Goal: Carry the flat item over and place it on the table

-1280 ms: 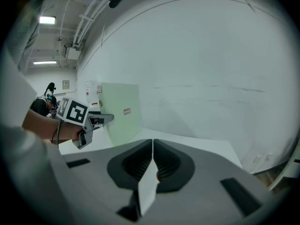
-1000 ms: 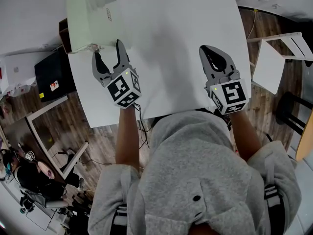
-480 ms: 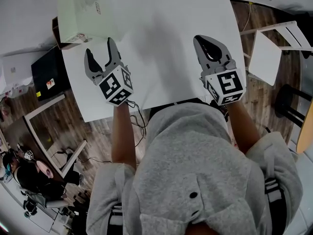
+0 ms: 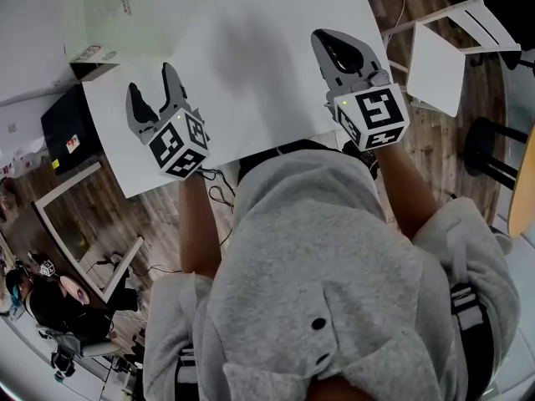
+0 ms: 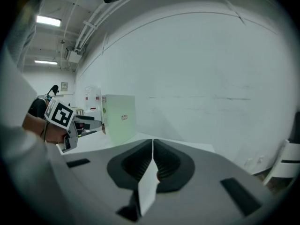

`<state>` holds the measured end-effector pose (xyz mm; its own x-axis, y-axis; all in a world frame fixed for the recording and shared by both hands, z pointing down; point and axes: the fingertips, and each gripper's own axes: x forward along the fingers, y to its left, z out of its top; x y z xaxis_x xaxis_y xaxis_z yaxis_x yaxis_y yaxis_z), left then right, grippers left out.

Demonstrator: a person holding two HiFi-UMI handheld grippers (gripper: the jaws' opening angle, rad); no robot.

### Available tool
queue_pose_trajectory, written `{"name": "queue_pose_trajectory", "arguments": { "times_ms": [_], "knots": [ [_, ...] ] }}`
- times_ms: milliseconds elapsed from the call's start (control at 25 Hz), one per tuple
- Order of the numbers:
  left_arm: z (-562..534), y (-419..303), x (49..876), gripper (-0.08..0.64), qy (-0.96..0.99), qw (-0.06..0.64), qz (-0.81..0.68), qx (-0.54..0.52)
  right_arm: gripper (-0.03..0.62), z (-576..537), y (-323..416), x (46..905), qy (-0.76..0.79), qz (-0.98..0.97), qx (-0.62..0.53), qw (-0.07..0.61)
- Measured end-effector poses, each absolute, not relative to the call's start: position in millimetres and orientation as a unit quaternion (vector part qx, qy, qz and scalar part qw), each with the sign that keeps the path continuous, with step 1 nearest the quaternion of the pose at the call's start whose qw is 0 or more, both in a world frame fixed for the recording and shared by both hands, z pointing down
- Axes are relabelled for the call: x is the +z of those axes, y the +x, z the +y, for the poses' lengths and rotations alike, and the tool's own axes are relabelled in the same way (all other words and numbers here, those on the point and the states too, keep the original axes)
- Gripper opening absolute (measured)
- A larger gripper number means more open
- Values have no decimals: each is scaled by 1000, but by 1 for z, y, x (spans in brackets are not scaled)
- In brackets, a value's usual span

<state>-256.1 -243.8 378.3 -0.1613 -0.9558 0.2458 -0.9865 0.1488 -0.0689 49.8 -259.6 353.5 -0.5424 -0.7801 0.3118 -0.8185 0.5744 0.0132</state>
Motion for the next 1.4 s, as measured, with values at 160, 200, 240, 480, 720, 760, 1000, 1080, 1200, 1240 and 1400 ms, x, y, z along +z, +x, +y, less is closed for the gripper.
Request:
{"name": "queue_pose_trajectory", "arguments": {
  "times_ms": [160,200,240,480,720,760,1000,1080,1200,1240,1400],
  "knots": [
    [-232,-228,368,313,657,66,-743,108,29,-250,76,348,469,-870,63,136],
    [-230,-221,365,312,660,66,-741,107,29,-248,83,347,473,-869,63,134],
    [-228,-215,361,303,662,64,-739,105,29,-246,90,346,476,-867,63,132],
    [-209,-186,339,182,660,38,-743,107,29,-230,123,342,483,-865,63,121],
    [-188,-165,335,52,661,32,-740,118,29,-219,137,340,481,-868,60,109],
    [-185,-161,336,42,663,37,-738,120,29,-218,137,339,482,-868,61,106],
    [-172,-146,347,21,671,69,-729,119,29,-213,136,339,477,-871,60,101],
    [-170,-145,348,21,673,74,-726,117,29,-212,134,339,475,-872,58,99],
    [-166,-148,348,21,673,78,-726,114,29,-211,127,340,472,-874,57,98],
    [-166,-150,346,21,673,76,-727,113,29,-211,124,339,471,-875,57,98],
    [-166,-152,338,21,675,66,-726,112,29,-212,114,336,463,-879,53,97]
  ]
}}
